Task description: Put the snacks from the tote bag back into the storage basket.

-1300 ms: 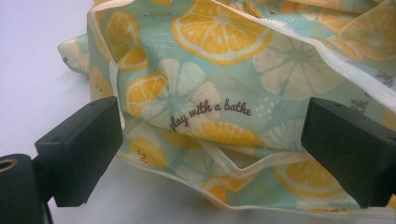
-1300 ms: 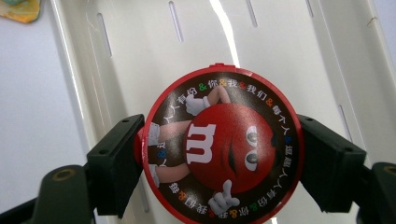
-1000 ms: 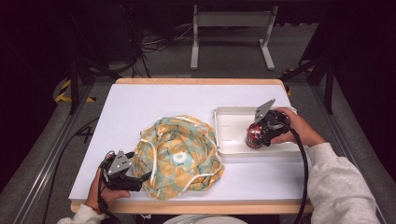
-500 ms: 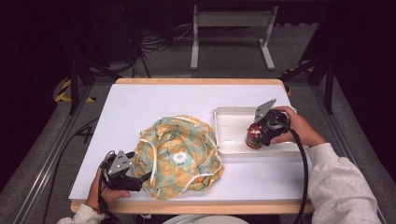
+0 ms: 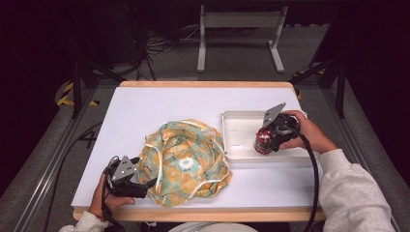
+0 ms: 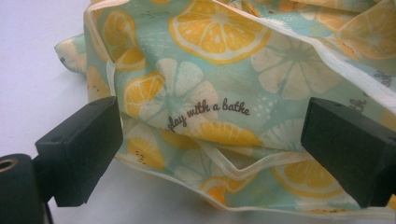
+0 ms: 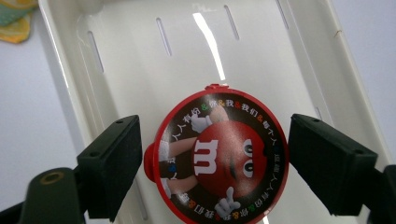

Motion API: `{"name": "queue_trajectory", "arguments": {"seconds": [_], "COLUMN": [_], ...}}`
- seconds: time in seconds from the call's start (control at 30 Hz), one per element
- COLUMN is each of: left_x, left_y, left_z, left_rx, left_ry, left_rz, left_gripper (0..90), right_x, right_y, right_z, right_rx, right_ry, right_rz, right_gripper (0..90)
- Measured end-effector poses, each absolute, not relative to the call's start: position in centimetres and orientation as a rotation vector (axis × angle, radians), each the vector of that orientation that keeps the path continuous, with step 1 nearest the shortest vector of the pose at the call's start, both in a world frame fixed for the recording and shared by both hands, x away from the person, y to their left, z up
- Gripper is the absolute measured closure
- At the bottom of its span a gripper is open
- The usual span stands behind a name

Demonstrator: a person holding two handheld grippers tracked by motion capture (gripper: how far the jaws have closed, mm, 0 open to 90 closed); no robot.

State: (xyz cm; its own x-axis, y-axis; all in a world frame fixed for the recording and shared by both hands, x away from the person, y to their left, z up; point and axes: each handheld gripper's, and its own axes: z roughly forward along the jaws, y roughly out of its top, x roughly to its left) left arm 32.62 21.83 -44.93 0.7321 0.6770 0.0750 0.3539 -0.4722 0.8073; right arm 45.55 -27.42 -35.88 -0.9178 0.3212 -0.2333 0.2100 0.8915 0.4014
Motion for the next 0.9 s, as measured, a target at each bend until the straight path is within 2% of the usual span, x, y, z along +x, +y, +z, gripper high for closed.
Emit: {"name": "queue_trajectory", "arguments": {"seconds": [0.43, 0.9], "left_x": [32.7, 32.8], "left_y": [21.8, 21.9], "left_z": [-44.9, -44.9], "left_rx": [2.1, 2.097], "left_ry": [0.779, 0.778], "left_rz": [0.496, 0.497], "left_gripper": [6.2, 6.1], "right_x": [44.9, 43.9], "right_y": [-27.8, -28.7], "right_z": [-35.0, -34.5], "right_rx": [0.471, 0.582], "right_ry": [2.676, 2.617], "right_rz": [0.663, 0.696], "right_gripper": [8.5, 10.1]}}
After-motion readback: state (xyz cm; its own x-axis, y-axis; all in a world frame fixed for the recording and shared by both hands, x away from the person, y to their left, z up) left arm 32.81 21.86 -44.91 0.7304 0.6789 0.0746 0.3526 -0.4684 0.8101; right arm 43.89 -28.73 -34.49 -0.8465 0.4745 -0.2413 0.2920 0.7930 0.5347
